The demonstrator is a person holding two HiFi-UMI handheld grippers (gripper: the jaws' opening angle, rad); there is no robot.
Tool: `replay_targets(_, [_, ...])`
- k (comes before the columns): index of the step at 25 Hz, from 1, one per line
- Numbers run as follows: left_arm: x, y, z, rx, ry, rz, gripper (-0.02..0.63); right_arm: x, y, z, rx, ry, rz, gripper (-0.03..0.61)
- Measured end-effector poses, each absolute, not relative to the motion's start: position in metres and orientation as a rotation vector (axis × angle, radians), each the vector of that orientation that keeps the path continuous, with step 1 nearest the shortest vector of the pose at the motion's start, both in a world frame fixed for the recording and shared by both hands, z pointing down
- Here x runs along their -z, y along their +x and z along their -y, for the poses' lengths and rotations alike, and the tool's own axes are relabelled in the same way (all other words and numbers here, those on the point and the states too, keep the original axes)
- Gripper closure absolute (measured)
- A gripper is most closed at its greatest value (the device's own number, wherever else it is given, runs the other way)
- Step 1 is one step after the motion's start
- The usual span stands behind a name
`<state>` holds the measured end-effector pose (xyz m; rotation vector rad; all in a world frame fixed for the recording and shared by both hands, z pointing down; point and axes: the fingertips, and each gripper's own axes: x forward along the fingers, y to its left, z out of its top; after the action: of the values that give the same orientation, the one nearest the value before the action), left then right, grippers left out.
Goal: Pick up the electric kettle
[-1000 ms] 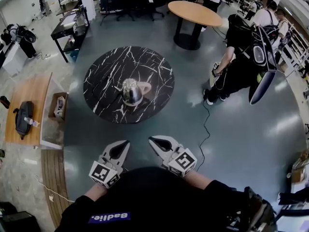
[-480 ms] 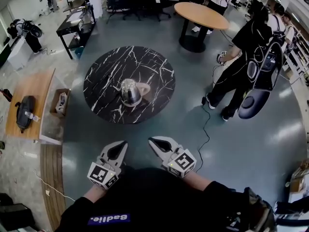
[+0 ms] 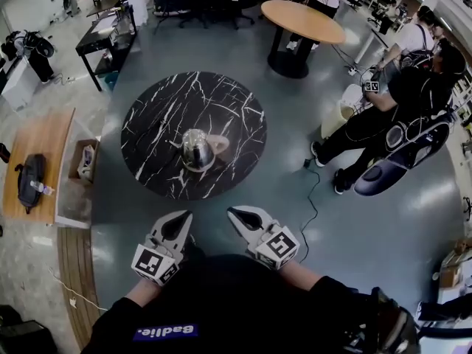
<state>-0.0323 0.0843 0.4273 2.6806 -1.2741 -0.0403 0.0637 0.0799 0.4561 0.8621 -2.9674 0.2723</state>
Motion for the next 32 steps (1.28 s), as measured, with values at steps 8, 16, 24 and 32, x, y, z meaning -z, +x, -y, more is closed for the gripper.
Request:
replay_targets(8, [-0.420,-0.069,-0.018,0.054,2.711,1.249,0.607,-0.455,0.033,-0.022,-0.248,0.946,2.918,0.575])
replay_targets(16, [-0.415,-0.095,0.031,0.050,2.780,1.176,0.607,-0.456,-0.009,0.023,-0.264,0.982,2.890,0.575])
replay_targets(24, [-0.425,-0.117,0.069,0.021,2.809,1.040,0.607,-0.460,-0.028,0.072,-0.279,1.140,2.827,0.575])
replay_targets(32, [-0.436,-0.111,0.095,0.048,2.780,1.031,0.607,-0.467,-0.012,0.097,-0.275,1.172,2.795,0.575])
